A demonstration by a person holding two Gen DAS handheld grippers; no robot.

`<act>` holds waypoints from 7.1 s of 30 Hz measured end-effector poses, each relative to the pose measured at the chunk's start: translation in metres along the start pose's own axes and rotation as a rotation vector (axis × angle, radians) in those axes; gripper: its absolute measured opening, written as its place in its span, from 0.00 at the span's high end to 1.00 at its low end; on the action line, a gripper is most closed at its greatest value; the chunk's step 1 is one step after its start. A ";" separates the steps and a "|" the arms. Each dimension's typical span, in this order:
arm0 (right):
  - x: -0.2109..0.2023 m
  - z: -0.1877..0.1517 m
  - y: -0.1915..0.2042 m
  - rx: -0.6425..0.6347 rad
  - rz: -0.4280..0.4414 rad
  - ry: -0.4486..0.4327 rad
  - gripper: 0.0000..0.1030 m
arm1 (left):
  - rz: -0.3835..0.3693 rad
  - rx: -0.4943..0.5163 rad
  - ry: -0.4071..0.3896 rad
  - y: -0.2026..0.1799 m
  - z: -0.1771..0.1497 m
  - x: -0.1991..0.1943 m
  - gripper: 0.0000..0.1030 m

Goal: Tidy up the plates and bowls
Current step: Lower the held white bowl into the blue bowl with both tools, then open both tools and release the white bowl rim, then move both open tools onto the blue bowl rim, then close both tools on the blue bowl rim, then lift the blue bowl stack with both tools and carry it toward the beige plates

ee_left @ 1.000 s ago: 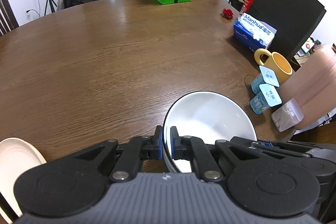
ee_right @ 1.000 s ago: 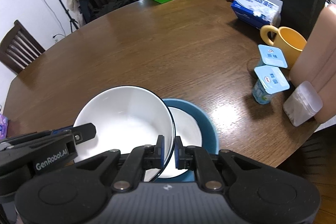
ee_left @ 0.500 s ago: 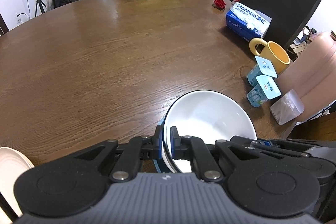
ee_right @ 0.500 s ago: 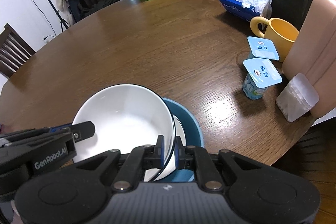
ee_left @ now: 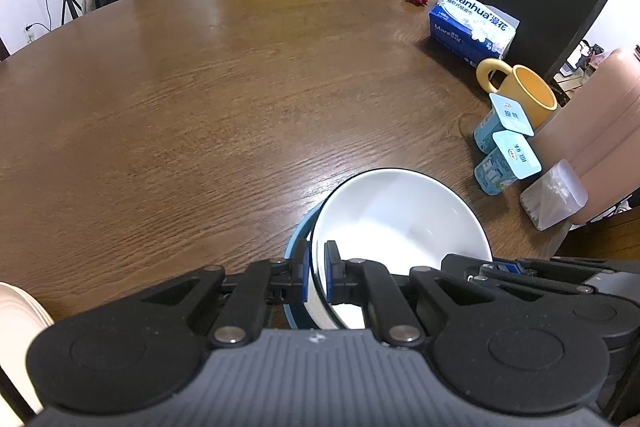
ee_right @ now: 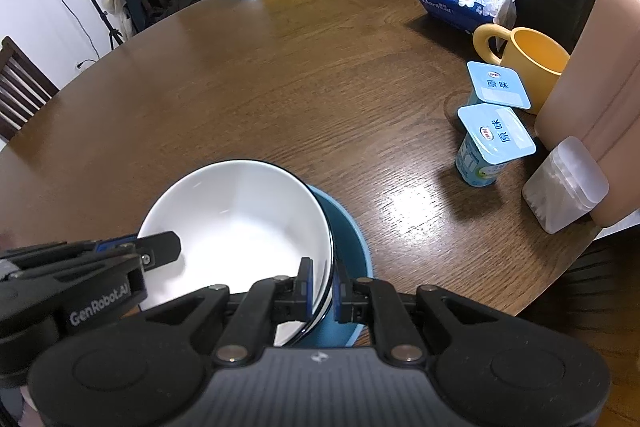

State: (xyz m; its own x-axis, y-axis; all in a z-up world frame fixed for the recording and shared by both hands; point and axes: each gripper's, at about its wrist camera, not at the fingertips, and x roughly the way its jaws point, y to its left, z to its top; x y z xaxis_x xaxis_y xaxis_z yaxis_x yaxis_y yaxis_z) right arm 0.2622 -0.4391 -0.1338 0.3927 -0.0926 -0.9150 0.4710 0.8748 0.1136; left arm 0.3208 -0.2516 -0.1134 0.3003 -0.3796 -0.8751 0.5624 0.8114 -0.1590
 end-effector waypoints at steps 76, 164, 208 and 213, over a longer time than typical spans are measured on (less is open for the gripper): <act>-0.047 -0.007 -0.013 -0.170 0.137 -0.239 0.01 | 0.035 -0.074 -0.235 0.052 -0.020 -0.060 0.00; 0.086 -0.003 -0.047 -0.008 0.299 0.139 0.32 | -0.151 -0.360 0.081 0.058 -0.031 0.061 0.29; 0.091 -0.010 -0.064 0.054 0.380 0.117 0.52 | -0.206 -0.358 0.081 0.051 -0.033 0.075 0.61; 0.091 -0.011 -0.064 0.054 0.386 0.117 0.52 | -0.202 -0.353 0.076 0.052 -0.033 0.074 0.61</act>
State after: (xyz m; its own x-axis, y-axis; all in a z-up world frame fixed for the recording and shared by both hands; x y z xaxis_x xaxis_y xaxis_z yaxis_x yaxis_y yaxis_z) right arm 0.2592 -0.4983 -0.2289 0.4574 0.2951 -0.8389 0.3487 0.8082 0.4745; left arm 0.3465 -0.2228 -0.2017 0.1458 -0.5239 -0.8392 0.3015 0.8315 -0.4667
